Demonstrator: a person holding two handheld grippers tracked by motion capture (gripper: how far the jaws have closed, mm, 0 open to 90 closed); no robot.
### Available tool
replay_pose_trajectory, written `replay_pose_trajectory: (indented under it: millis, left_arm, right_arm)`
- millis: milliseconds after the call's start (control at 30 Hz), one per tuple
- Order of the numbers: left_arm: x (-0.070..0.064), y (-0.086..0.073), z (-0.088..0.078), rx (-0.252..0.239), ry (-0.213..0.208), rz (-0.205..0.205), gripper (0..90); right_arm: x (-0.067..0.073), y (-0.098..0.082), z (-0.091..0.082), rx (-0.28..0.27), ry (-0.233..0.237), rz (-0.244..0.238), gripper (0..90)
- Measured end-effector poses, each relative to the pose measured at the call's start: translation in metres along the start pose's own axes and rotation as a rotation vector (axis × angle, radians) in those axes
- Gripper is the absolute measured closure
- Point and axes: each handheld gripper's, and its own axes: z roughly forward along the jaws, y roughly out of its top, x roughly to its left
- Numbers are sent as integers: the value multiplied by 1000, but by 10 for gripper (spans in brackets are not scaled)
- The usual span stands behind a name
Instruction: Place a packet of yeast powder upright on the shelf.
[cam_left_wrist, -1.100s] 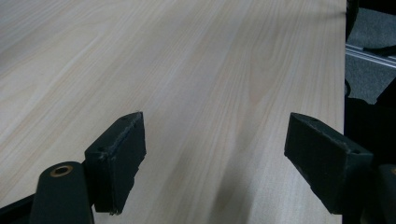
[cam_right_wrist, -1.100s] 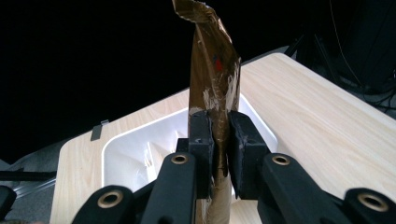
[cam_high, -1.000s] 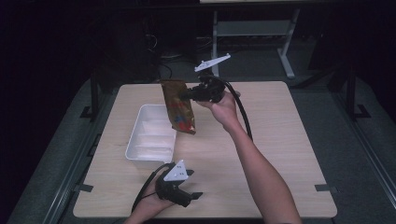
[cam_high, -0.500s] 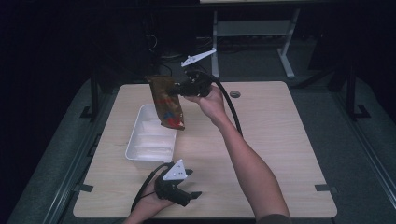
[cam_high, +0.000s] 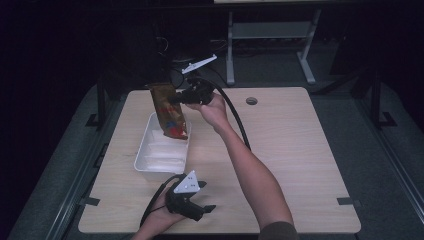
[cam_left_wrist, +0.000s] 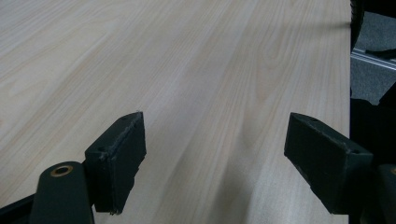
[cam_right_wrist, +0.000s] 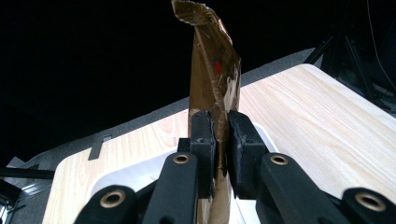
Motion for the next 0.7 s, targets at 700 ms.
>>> replay_pose_trajectory:
  millis: [700]
  left_arm:
    - [-5,0,4,13,-13,16,202]
  right_arm:
    - [-9,-11,31,25,-15,20,813]
